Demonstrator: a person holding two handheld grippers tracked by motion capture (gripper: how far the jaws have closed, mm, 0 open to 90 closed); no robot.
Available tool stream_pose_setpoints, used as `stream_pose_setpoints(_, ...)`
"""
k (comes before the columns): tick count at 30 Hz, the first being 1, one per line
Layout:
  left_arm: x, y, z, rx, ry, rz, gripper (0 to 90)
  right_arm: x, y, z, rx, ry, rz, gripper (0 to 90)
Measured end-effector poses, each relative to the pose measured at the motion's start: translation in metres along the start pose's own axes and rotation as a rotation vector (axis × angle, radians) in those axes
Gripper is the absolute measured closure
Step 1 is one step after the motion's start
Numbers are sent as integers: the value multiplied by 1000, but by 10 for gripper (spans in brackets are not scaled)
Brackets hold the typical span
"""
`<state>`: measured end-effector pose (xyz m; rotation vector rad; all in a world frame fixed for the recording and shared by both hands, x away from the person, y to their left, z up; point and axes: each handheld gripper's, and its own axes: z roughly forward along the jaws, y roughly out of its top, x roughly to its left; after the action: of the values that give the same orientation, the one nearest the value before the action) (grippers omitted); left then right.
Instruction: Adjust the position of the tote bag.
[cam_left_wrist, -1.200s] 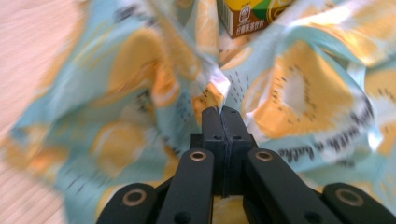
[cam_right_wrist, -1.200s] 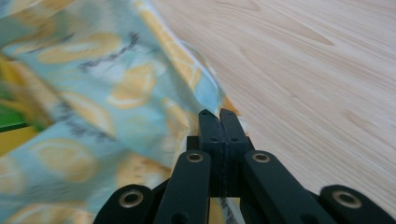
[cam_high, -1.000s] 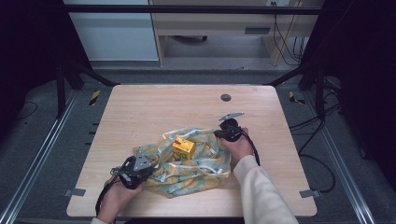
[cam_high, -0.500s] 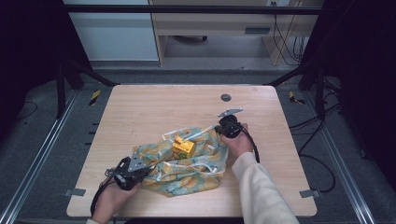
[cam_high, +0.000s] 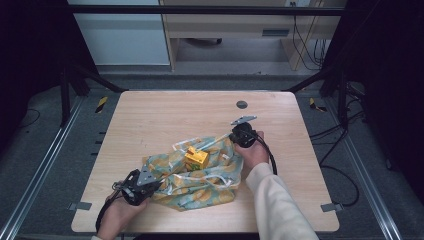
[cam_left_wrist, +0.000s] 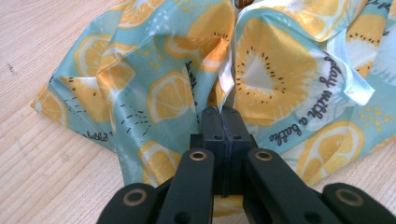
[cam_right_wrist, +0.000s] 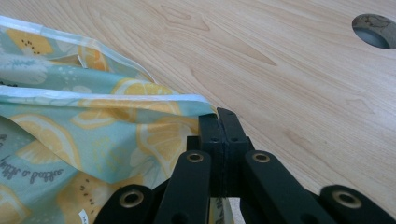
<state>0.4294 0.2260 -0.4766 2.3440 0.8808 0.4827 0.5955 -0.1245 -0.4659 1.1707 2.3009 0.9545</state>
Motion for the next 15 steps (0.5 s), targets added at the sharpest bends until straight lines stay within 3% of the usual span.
stream_pose_setpoints(10,-2,-2,2,17,-3,7,900,4,1,1,9,-21,-23,900)
stream_pose_setpoints(15,-3,-2,-1,-8,4,2,900,5,0,-4,-1,-8,-21,873)
